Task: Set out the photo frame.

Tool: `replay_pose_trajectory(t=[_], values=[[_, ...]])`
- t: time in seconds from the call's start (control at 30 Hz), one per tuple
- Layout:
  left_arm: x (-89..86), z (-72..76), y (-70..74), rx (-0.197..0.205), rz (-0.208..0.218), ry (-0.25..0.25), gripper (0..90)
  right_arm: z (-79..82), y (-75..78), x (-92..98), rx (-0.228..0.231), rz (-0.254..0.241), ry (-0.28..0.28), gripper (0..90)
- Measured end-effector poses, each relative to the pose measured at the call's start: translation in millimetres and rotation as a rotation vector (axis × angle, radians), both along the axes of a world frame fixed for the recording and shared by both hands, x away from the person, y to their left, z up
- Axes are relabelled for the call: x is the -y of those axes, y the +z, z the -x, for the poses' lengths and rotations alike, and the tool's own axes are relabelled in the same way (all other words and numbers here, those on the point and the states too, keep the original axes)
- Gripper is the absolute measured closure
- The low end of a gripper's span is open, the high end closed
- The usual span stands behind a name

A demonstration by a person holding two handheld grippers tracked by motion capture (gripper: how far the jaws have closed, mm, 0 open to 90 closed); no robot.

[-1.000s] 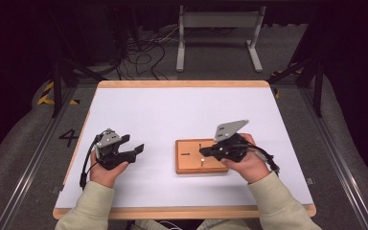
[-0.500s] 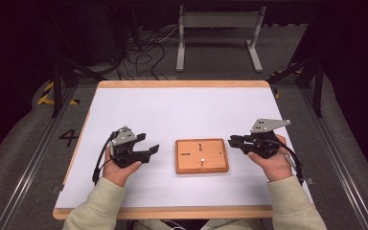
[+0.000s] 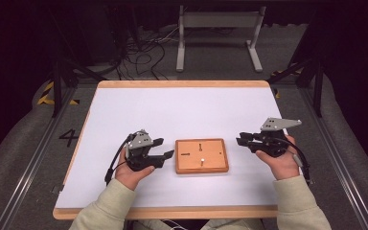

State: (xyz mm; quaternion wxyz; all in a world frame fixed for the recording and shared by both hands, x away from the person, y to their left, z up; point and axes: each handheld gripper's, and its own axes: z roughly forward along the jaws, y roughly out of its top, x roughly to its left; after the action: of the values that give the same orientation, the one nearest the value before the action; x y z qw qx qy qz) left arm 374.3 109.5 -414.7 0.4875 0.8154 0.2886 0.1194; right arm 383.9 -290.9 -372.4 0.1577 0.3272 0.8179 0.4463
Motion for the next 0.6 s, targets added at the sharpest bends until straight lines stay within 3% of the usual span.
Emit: replay_pose_trajectory(t=[0.2,0.27,0.43,0.6], values=[[20.3,1.4,0.2,-0.003,0.031,-0.066,51.9,1.2,-0.8,2.9,-0.002,-0.002,-0.007,70.7],[26.4,1.5,0.7,0.01,0.029,-0.078,52.3,1.1,-1.5,4.1,-0.006,-0.002,-0.01,70.6],[39.0,-0.8,0.1,-0.013,0.047,-0.095,48.7,0.8,-3.2,7.7,-0.013,-0.003,-0.019,70.4],[47.8,0.3,-0.4,0.0,0.052,-0.124,48.4,0.6,-3.4,9.1,-0.016,-0.012,-0.024,70.1]])
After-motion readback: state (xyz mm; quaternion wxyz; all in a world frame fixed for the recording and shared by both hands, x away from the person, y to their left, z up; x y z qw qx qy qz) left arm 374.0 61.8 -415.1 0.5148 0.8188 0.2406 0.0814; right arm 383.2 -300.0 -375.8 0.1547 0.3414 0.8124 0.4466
